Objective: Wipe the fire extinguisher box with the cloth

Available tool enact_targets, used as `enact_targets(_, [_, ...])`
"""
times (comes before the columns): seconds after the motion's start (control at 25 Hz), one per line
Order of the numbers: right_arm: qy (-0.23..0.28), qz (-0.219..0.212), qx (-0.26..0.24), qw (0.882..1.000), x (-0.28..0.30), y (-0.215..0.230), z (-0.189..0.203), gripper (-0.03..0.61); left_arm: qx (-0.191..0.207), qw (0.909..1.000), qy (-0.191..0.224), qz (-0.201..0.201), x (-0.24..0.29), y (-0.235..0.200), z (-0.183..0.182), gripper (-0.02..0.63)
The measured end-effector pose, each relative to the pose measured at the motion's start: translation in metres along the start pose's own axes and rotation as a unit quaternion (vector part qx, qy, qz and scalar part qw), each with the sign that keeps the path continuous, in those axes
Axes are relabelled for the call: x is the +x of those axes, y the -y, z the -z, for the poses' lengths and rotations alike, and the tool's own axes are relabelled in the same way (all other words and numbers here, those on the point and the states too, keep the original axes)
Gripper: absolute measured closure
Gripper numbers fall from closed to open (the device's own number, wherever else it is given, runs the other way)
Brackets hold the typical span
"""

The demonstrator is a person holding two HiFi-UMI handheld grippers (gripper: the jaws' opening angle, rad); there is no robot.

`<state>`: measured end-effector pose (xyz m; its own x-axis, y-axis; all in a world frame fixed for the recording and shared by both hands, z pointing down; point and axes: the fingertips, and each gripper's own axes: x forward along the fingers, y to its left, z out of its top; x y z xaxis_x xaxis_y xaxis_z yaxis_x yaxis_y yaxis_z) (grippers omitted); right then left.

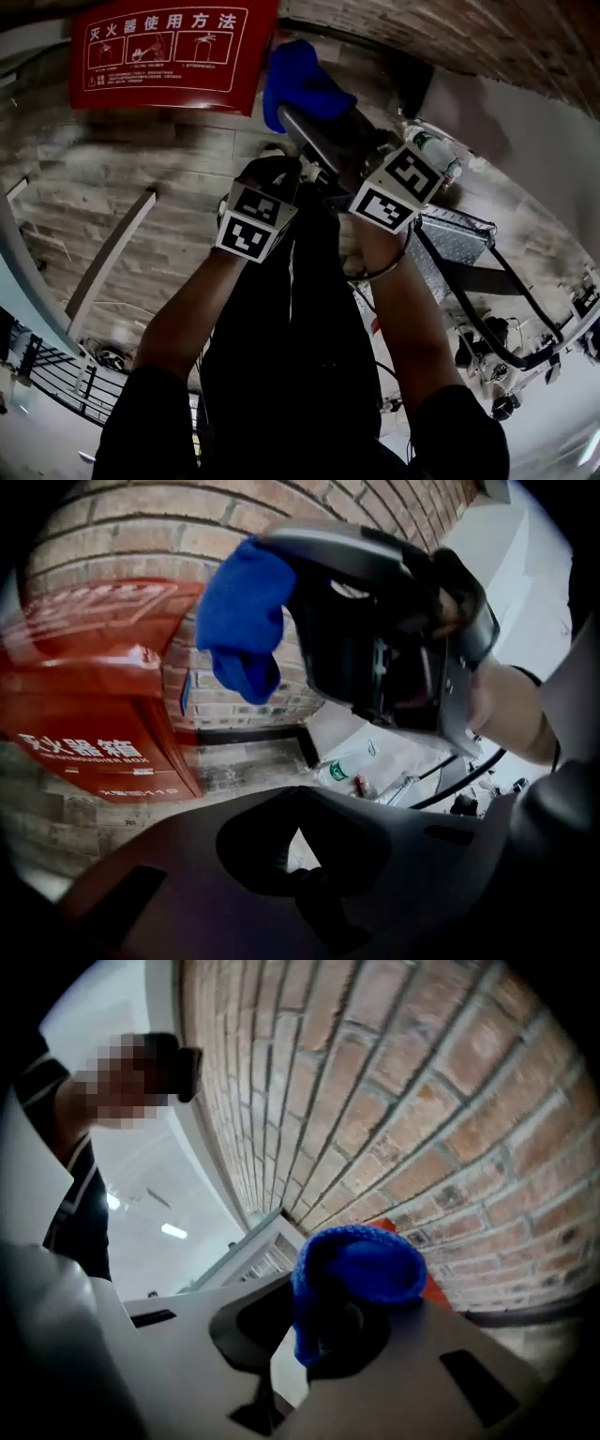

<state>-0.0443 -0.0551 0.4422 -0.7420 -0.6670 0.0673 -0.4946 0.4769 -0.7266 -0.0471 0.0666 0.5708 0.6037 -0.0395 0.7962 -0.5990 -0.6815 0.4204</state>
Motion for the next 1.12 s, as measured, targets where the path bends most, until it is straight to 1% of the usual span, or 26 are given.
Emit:
enact_targets(0.08, [-0.040, 0.042, -0.075, 0.996, -0.014, -0.012, -0.003, 0.537, -0.015, 0.9994, 0.028, -0.010, -0.025, 0.007, -0.018, 0.618])
enact_targets(0.12, [-0.049, 0.065, -0.098, 0.992, -0.021, -0.017, -0.007, 0.537, -0.023, 0.9987, 0.042, -0.016, -0.039, 0.011, -0.026, 0.620])
enact_targets(0.24, [-0.043, 0.122, -0.130, 0.983, -0.039, -0.033, -0.033, 0.537, -0.047, 0.9945, 0.087, -0.036, -0.084, 0.017, -0.056, 0.620])
enact_targets(0.36, [-0.033, 0.164, -0.174, 0.971, -0.049, -0.057, -0.070, 0.537, -0.064, 0.9864, 0.140, -0.057, -0.128, 0.020, -0.094, 0.620])
enact_targets(0.44, [-0.033, 0.185, -0.200, 0.962, -0.055, -0.080, -0.092, 0.537, -0.068, 0.9811, 0.168, -0.068, -0.159, 0.026, -0.116, 0.620])
enact_targets(0.52, [-0.032, 0.197, -0.215, 0.956, -0.061, -0.104, -0.111, 0.537, -0.062, 0.9765, 0.192, -0.077, -0.190, 0.035, -0.138, 0.620])
enact_targets(0.68, [-0.015, 0.206, -0.226, 0.952, -0.067, -0.150, -0.147, 0.536, -0.048, 0.9673, 0.231, -0.094, -0.243, 0.053, -0.175, 0.618])
enact_targets(0.76, [0.000, 0.213, -0.231, 0.950, -0.067, -0.165, -0.168, 0.537, -0.049, 0.9636, 0.246, -0.092, -0.261, 0.062, -0.192, 0.620])
enact_targets(0.88, [0.020, 0.226, -0.238, 0.944, -0.068, -0.189, -0.199, 0.536, -0.056, 0.9596, 0.265, -0.078, -0.288, 0.079, -0.211, 0.618])
enact_targets(1.0, [0.031, 0.237, -0.250, 0.938, -0.073, -0.216, -0.226, 0.537, -0.046, 0.9537, 0.284, -0.086, -0.320, 0.096, -0.231, 0.620])
enact_targets(1.12, [0.037, 0.237, -0.262, 0.935, -0.080, -0.242, -0.248, 0.536, -0.029, 0.9483, 0.303, -0.089, -0.349, 0.112, -0.253, 0.620])
